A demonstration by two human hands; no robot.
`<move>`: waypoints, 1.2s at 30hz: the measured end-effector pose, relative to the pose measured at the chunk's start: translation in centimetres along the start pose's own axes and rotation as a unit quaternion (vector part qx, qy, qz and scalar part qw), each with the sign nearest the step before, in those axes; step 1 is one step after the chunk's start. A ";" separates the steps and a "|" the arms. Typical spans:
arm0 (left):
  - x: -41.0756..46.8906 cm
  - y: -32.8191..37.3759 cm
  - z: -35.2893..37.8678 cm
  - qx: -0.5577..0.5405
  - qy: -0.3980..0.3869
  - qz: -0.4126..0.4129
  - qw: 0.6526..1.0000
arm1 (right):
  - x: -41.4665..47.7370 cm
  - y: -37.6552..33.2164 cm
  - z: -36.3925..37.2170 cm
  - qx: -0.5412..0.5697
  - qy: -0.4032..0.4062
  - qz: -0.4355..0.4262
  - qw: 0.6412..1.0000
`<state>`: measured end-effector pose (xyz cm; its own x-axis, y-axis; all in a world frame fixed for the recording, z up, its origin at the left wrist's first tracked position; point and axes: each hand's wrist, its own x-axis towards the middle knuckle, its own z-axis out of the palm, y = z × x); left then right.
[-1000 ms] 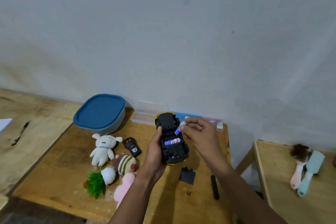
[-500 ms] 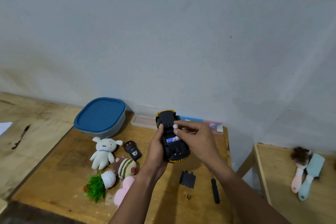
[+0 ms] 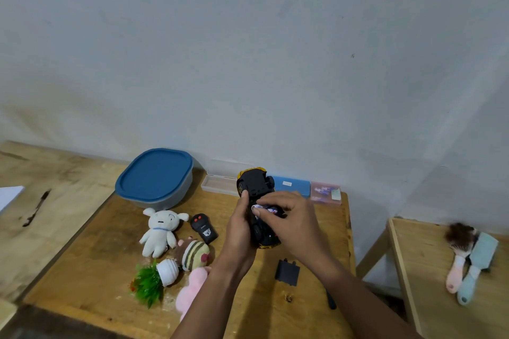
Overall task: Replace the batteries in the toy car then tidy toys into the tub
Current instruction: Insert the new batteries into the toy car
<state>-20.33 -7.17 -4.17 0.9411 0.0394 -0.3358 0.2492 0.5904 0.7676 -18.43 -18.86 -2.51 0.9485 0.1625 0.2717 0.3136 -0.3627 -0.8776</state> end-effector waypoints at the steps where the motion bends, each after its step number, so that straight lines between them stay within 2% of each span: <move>1: 0.0 0.0 0.0 -0.003 0.002 0.001 1.000 | -0.1 0.1 0.1 -0.001 0.009 0.003 1.000; 7: 0.0 -0.2 -0.1 0.011 0.002 0.009 1.000 | 0.0 0.8 0.9 0.004 0.030 0.048 0.998; 13: 0.6 -0.4 0.0 0.067 0.037 0.033 0.997 | 0.3 1.0 1.8 0.104 0.054 0.165 0.979; 21: 1.4 -0.7 -0.5 0.096 0.027 0.071 0.992 | 0.3 2.2 2.5 0.199 0.044 0.211 0.956; 30: 3.1 -1.1 -1.4 0.129 0.036 0.055 0.989 | 1.0 4.9 3.3 0.289 0.000 0.284 0.914; 36: 5.7 -1.8 -3.4 0.116 0.059 -0.016 0.991 | 2.3 7.4 5.1 0.249 -0.012 0.313 0.916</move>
<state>-16.21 -5.23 -9.33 0.9022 0.1260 -0.4124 0.3368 0.3914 0.8564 -14.19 -16.45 -10.38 0.9324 0.0866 -0.3509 -0.3570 0.0704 -0.9314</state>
